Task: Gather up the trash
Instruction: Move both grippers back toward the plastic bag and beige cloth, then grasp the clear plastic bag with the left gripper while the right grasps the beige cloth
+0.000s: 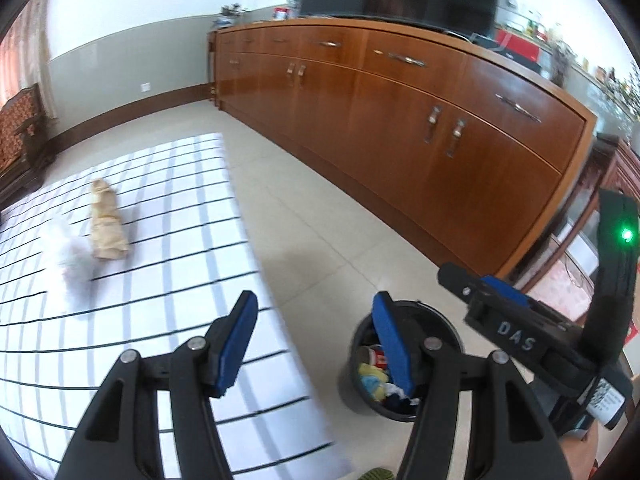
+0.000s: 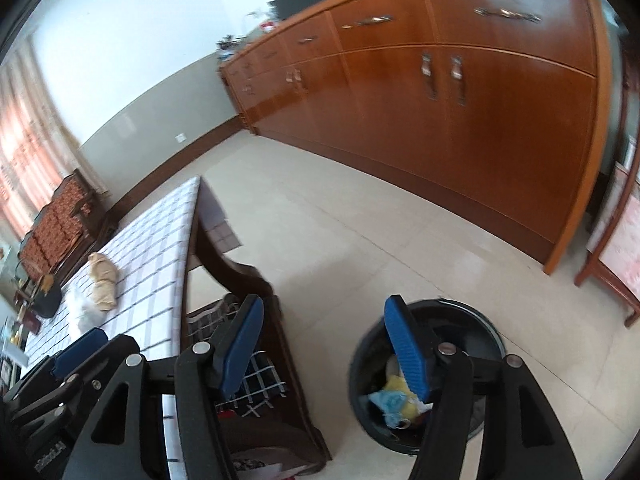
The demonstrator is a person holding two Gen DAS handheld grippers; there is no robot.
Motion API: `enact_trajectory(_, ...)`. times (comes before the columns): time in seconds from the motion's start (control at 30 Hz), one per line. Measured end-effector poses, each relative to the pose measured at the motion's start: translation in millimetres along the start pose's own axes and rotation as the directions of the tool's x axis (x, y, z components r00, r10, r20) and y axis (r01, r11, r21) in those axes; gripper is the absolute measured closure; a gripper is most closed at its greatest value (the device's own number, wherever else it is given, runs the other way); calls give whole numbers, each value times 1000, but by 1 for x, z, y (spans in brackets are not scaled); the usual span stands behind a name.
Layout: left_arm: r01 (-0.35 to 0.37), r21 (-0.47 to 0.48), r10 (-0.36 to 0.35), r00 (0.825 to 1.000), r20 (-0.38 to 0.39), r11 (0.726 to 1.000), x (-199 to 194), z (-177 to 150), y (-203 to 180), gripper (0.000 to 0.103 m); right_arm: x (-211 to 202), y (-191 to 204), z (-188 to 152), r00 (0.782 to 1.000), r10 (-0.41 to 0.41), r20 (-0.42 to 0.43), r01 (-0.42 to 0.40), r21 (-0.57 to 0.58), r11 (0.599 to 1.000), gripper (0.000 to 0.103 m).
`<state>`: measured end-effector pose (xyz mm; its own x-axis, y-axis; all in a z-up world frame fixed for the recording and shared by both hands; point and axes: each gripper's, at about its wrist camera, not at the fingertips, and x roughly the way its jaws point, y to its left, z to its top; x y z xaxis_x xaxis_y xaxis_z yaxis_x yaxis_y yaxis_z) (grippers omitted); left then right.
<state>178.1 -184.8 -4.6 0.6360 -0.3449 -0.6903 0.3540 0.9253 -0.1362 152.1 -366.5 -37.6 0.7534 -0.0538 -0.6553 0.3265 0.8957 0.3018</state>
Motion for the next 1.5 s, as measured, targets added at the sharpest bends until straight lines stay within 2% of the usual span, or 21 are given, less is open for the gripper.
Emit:
enact_trajectory(0.4, -135, -136, 139, 990, 25, 982, -15, -3, 97, 42, 26, 95, -3, 993, 111, -31, -113, -107, 988, 36)
enact_trajectory(0.73, -206, -208, 213, 977, 15, 956, -18, -5, 166, 42, 51, 165, -12, 980, 181, -85, -194, -171, 966, 36)
enact_trajectory(1.03, -211, -206, 218, 976, 13, 956, -7, -2, 193, 42, 74, 204, -14, 971, 204, -121, -224, -193, 955, 36)
enact_trajectory(1.23, -213, -205, 220, 975, 13, 955, 4, 4, 202, 42, 87, 214, -11, 969, 210, -134, -232, -184, 955, 36)
enact_trajectory(1.5, -191, -216, 190, 981, -28, 957, 25, 6, 212, 42, 105, 228, -8, 965, 214, -150, -239, -181, 954, 36)
